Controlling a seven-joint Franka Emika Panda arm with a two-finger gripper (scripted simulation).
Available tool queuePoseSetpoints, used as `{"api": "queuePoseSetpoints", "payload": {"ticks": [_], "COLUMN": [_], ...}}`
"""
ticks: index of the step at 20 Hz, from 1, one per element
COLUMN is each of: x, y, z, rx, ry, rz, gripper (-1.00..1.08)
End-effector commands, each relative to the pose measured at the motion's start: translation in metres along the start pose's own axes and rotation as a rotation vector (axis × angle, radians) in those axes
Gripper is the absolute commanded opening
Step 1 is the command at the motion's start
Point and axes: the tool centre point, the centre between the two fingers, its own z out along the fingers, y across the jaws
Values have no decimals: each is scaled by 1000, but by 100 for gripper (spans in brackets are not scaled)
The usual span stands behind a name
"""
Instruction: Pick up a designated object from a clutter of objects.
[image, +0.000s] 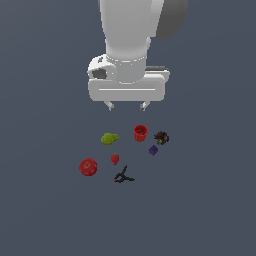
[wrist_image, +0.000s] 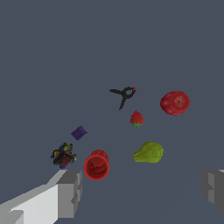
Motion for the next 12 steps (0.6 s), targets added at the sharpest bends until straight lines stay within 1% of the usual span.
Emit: {"api": "queuePoseSetpoints", "payload": {"ticks": [1,9,12], "x": [0,2,2], "y": [0,5,6], "z": [0,-8,-8], "rx": [0,-19,-19], "ry": [0,18,19], "rz": [0,18,18], "gripper": [100,100,100]}}
